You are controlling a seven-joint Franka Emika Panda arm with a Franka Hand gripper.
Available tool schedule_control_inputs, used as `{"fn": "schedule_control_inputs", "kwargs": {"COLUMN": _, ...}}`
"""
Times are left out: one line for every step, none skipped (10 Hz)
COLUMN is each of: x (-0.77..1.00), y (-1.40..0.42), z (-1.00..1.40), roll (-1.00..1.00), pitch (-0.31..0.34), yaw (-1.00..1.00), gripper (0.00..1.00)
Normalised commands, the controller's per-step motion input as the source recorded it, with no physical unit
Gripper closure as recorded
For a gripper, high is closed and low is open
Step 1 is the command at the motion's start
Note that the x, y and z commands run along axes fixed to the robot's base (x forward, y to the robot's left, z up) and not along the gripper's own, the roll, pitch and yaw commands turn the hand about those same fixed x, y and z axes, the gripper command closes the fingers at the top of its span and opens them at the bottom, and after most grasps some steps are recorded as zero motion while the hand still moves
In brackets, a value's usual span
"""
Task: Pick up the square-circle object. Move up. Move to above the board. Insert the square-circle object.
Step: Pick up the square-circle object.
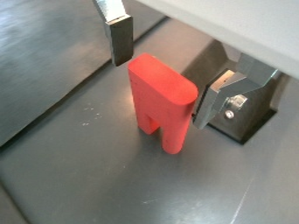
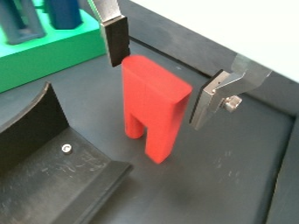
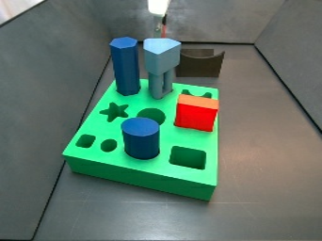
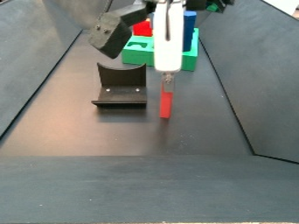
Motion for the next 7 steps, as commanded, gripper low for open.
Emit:
{"fn": "schedule_control_inputs", "kwargs": {"x": 0.37, "y": 0.00, "z": -0.21, "roll": -0.15, "pitch": 0.000, "yaw": -0.62, "gripper": 0.00}}
{"fn": "schedule_control_inputs", "kwargs": {"x": 0.27, "y": 0.00, "z": -0.22, "roll": -0.07, "pitch": 0.017, "yaw": -0.21, "gripper": 0.00}}
{"fn": "schedule_control_inputs", "kwargs": {"x": 0.15, "y": 0.00, "z": -0.31, "roll": -0.08, "pitch": 0.000, "yaw": 0.00, "gripper": 0.00}}
{"fn": "schedule_control_inputs", "kwargs": {"x": 0.00, "y": 0.02, "z": -0.27, "roll": -0.07, "pitch": 0.000, "yaw": 0.11, "gripper": 0.00}}
{"fn": "schedule_control_inputs", "kwargs": {"x": -0.17, "y": 0.06, "z": -0.19, "roll": -0.08, "pitch": -0.106, "yaw": 0.24, "gripper": 0.00}}
{"fn": "schedule_control_inputs", "kwargs": {"x": -0.22, "y": 0.02, "z": -0.05, "roll": -0.04, "pitch": -0.163, "yaw": 0.33, "gripper": 0.00}}
{"fn": "schedule_control_inputs", "kwargs": {"x": -0.27, "y": 0.00, "z": 0.00, "roll": -0.02, "pitch": -0.190, "yaw": 0.29, "gripper": 0.00}}
